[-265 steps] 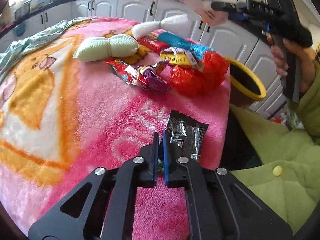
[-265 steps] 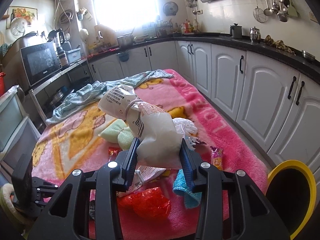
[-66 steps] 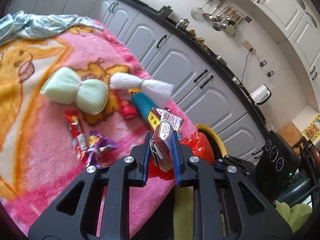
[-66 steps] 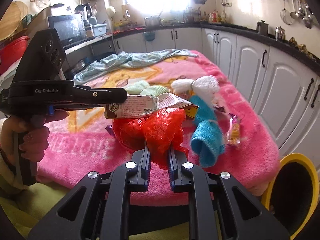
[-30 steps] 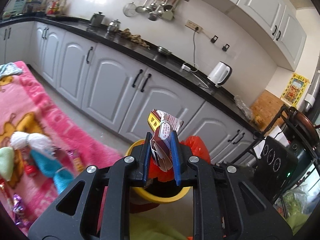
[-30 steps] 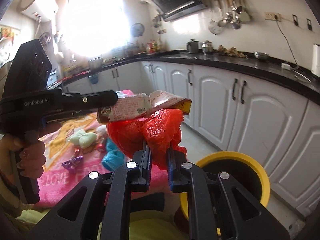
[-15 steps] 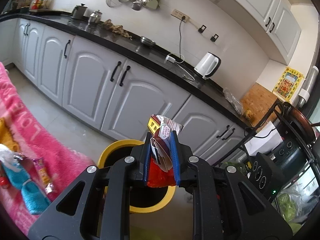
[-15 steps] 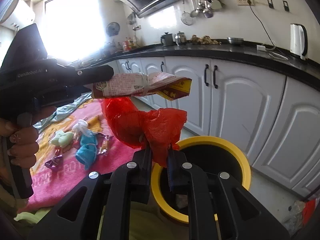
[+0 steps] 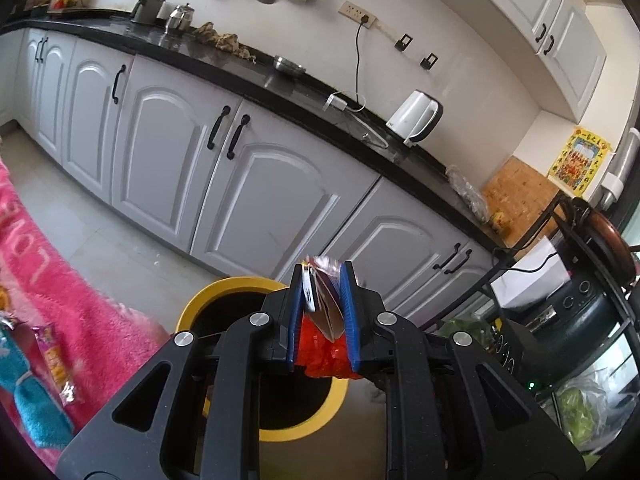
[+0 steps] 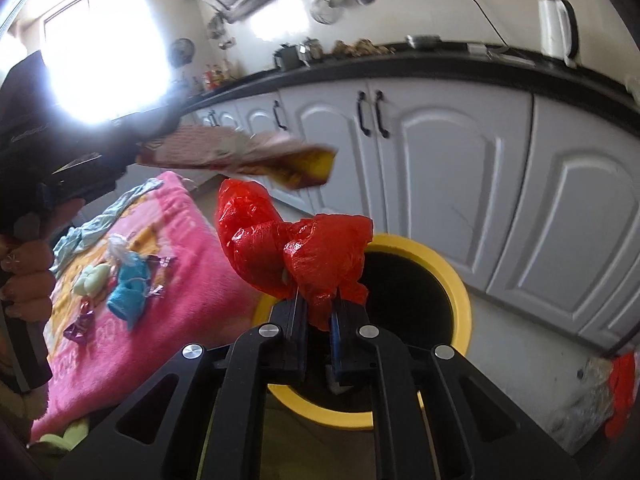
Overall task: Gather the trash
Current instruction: 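Carry both items over the yellow bin and open both tools to release them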
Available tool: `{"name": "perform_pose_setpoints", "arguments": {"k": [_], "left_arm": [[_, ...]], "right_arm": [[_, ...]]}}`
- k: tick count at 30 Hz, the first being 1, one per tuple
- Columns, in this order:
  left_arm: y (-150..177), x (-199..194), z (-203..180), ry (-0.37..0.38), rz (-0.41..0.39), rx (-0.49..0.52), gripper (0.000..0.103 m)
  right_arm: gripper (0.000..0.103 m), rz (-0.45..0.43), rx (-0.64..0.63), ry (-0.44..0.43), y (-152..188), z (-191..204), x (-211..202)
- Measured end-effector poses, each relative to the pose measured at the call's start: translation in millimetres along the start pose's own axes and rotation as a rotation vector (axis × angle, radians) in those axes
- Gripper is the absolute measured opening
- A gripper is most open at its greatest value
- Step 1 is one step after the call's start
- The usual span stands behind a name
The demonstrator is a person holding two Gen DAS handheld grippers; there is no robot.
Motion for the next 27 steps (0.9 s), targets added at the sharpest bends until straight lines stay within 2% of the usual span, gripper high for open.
{"name": "perform_pose_setpoints", "arguments": {"k": [12,20,21,24,25,27], "left_arm": [[46,64,37,-0.059,0.116,-0.044,0.012],[70,83,53,-0.082,0.157,-0.069,0.012],[74,85,55,-0.085,0.166,-0.074,0.013],[83,88,60,-0.107,0.18,-0.081,0.013],[85,89,61,-0.108,0.186,-0.081,0.018],[88,88,62,-0.112,0.193,-0.079,0.03]], "right_arm": [[0.009,0.126,0.092,0.086,33,-52,45],[0.012,0.162,0.088,0.148,49,-65,60],[0.013,0.165,0.095,0.152,50,-66,61],[0.028,0.167,0.106,0.163,47,-71,62],[0.034,0.166,0.109,0.167,47,-72,62],[0.039,0.158,0.117,0.176,47,-73,60]]}}
Point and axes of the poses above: each gripper's, at about its wrist camera, not at the fingertips, and x roughly the way its jaws point, z to its left, y to its underside, the point moved 8 cm from there along x, roughly the way its jaws point, and after that the axes turned 8 degrees about x, right-handed, at the moved point
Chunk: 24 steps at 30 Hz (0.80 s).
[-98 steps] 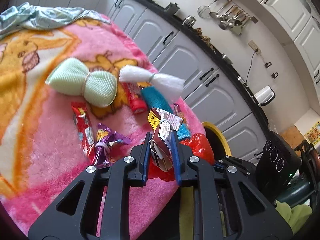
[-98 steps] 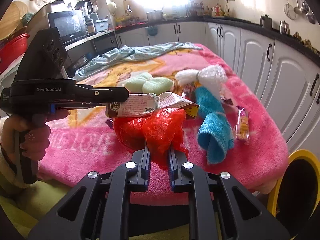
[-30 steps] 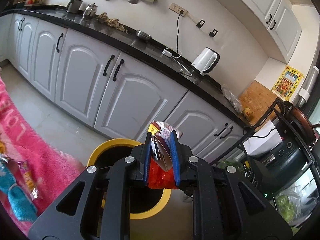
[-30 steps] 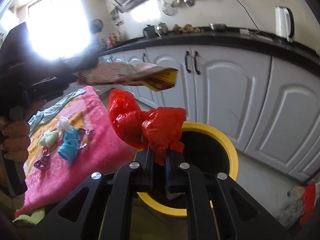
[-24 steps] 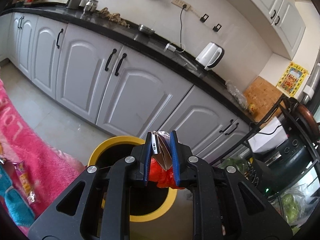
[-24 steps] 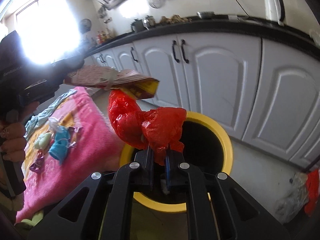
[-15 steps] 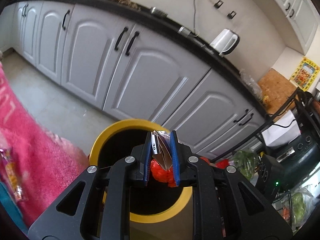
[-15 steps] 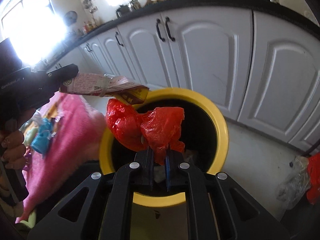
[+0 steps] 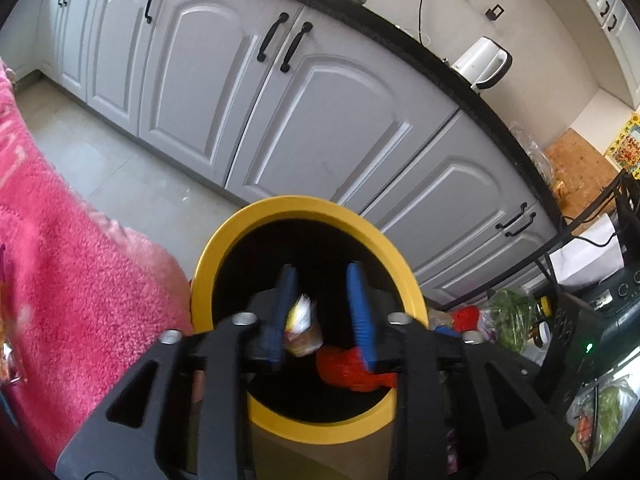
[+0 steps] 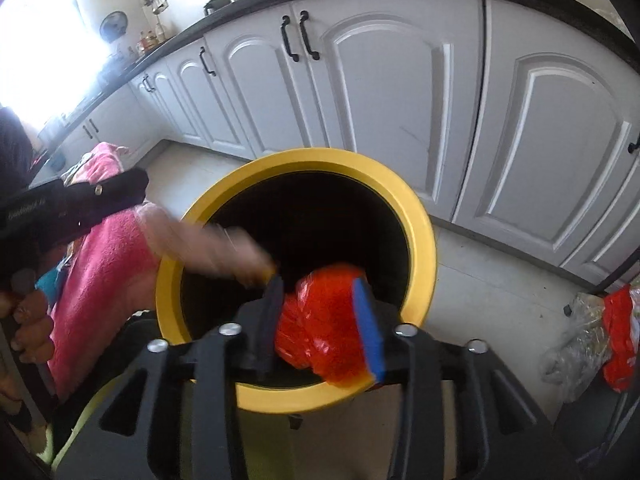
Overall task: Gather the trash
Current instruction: 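Carry both items over the yellow bin and open both tools to release them, then move both tools back toward the blanket and the purple candy wrapper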
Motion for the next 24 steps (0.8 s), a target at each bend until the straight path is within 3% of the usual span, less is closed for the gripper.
{"name": "perform_pose_setpoints", "arguments": {"k": [2,10,16,19,24], "left_arm": [[3,-2,1,-0.008,0.003,0.004,0.032],[2,-28,7,-0.052,-0.019,0.012,0.065],[-1,-61,19,-0.102,-0.063,0.004,0.088],[-1,-79,29,-0.13,-0.085,-0.013,0.092],[2,-107,43,-0.173,-0.126,-0.026,0.092]], "right_arm": [[0.043,-0.007,0.003,0.0,-1,1,-3],[0.058,-0.045,0.013,-0.001,-9,5,-13],[0.064,-0.097,-0.017,-0.015,-16,21,-31],[0.075,-0.133,-0.048,-0.02,-19,34,-41],[0.076,-0.173,-0.115,-0.034,-20,56,-56]]}}
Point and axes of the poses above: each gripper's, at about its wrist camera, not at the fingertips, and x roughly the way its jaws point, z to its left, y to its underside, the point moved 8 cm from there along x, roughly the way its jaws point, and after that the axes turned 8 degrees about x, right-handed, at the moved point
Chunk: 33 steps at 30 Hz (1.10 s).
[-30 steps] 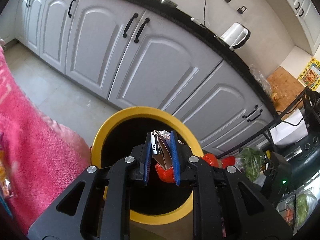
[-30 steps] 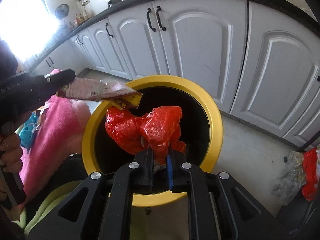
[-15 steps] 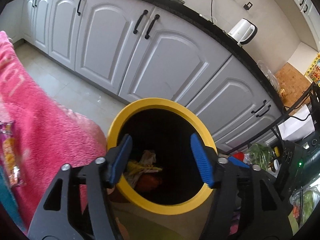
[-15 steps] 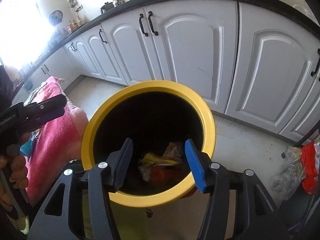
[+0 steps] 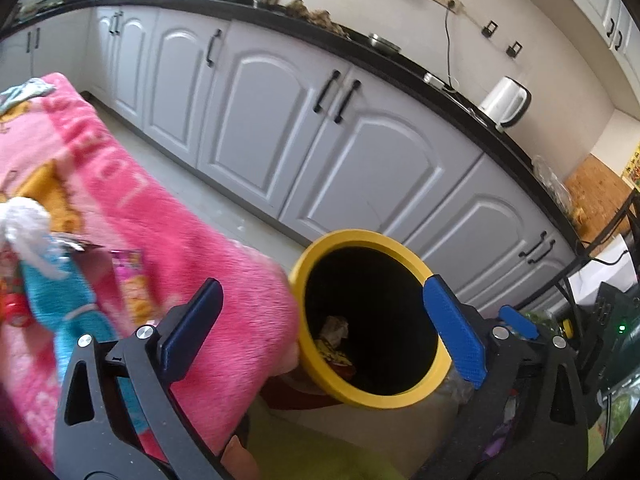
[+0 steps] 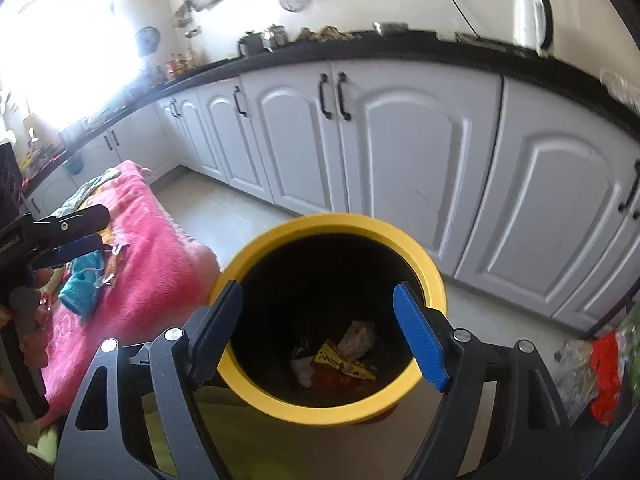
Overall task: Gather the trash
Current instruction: 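Move both tools back toward the blanket and the purple candy wrapper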
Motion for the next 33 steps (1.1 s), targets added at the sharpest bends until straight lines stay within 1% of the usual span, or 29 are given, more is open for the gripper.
{"name": "perform_pose_setpoints", "arguments": {"k": [2,3,4,8,15,23,29,31,33], "left_arm": [[1,-8,6,-0.013,-0.011,-0.004,0.092],[1,-14,10,-0.019,-0.018,-0.008,0.092],[1,-17,12,-0.024,-0.022,-0.009,0.092],[2,-35,24,-0.049,-0.047,-0.006,0.092],[1,-67,47,-0.112,-0.102,-0.011,0.092],[-1,-98,68,-0.154,-0.151,-0.031,0.092],[3,-115,83,-0.185,-0.171,-0.051,0.092],[5,-120,89,-0.194,-0.174,-0.057,0.092],[6,-124,95,-0.207,-0.178,-0.062,0.092]], "right_arm": [[0.079,-0.017,-0.026,-0.005,-1,10,-6],[0.084,-0.024,-0.036,-0.006,-2,13,-8],[0.085,-0.036,-0.049,-0.008,-3,18,-11],[0.086,-0.061,-0.091,-0.023,-5,35,-19],[0.086,-0.079,-0.146,-0.048,-5,62,-27],[0.087,-0.101,-0.2,-0.093,-5,97,-38],[0.088,-0.107,-0.246,-0.134,-2,127,-44],[0.095,-0.108,-0.26,-0.145,-1,137,-45],[0.095,-0.109,-0.269,-0.159,0,146,-45]]}}
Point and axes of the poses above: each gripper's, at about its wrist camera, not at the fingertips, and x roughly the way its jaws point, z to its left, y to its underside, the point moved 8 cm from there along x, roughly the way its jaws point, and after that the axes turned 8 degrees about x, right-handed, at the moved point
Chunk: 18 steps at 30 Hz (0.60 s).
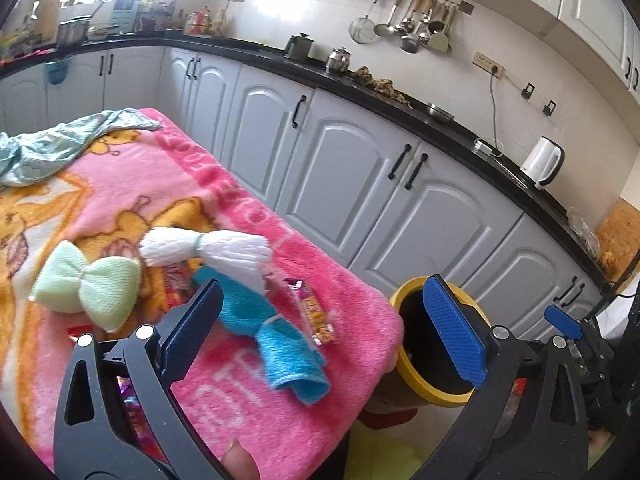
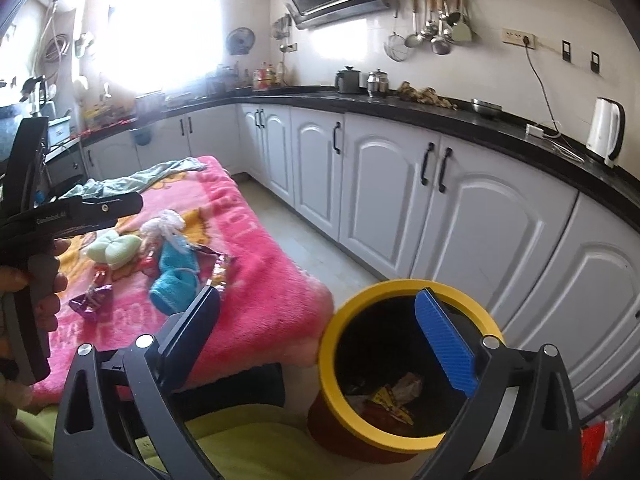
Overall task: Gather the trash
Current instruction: 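Move both tools back toward the blanket and the purple candy wrapper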
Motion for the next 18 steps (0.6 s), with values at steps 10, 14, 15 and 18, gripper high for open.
{"name": "perform_pose_setpoints", "arguments": {"k": [10,14,15,18], "left_arm": [[4,-17,33,-0.049,-0.019,-0.036,0.092],[7,-22,47,-0.068,-0.015,-0.052,0.092],[9,-25,53,-0.077,-0.014,-0.055,0.092],[15,-30,65,-0.097,-0.005,-0.057,0.092]], "right_arm": [[0.095,0.017,-0.047,-0.076,-5,45,9],[0.095,0.023,-0.06,-0.1,-8,60,15],[0.095,0.024,-0.067,-0.104,-10,64,17],[0.095,0.027,-0.079,-0.12,-13,76,24]]}}
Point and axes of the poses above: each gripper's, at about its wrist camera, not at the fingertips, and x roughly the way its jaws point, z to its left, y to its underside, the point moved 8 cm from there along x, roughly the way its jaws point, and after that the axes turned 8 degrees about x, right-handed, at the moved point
